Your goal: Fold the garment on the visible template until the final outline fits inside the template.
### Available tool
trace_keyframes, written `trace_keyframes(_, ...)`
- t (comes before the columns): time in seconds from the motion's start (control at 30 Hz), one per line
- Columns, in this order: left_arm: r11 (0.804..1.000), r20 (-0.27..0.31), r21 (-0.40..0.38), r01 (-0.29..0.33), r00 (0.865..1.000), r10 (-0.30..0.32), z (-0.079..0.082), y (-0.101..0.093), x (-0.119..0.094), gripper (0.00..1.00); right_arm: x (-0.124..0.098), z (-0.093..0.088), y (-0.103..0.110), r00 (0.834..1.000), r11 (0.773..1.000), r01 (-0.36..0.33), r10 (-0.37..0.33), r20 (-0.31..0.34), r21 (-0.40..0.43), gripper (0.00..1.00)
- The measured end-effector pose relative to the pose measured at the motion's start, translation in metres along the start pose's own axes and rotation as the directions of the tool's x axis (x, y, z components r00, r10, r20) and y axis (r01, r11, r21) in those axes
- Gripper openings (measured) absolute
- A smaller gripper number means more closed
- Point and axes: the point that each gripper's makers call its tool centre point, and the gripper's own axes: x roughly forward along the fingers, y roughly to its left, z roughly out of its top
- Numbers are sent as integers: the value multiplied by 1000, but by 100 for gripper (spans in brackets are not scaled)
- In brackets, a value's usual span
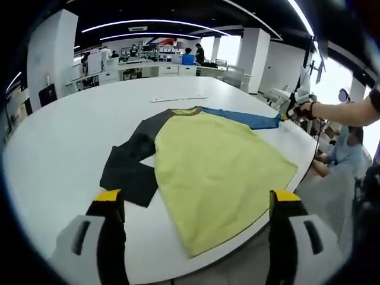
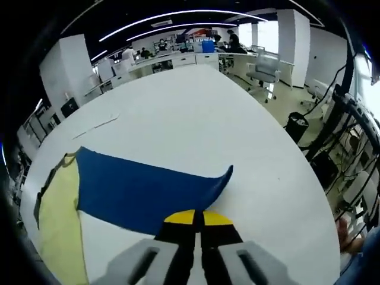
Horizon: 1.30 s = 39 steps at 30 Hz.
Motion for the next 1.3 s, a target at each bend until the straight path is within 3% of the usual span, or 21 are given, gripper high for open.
trace_keyframes(0.2, 1000, 6, 4, 2, 1000, -2, 2, 1, -2, 99, -4, 18, 33, 997, 996, -57, 60, 41, -69, 0)
trace_keyframes(0.63, 1000, 17, 8, 3, 1000, -3, 3, 5, -5, 99, 0, 36, 91, 987, 980, -138, 148, 60, -145, 0)
trace_keyframes(1.3, 1000, 4, -13, 3, 1000, -3, -7, 10, -6, 95, 27, 45, 164, 969, 923, -237, 246, -8, -303, 0)
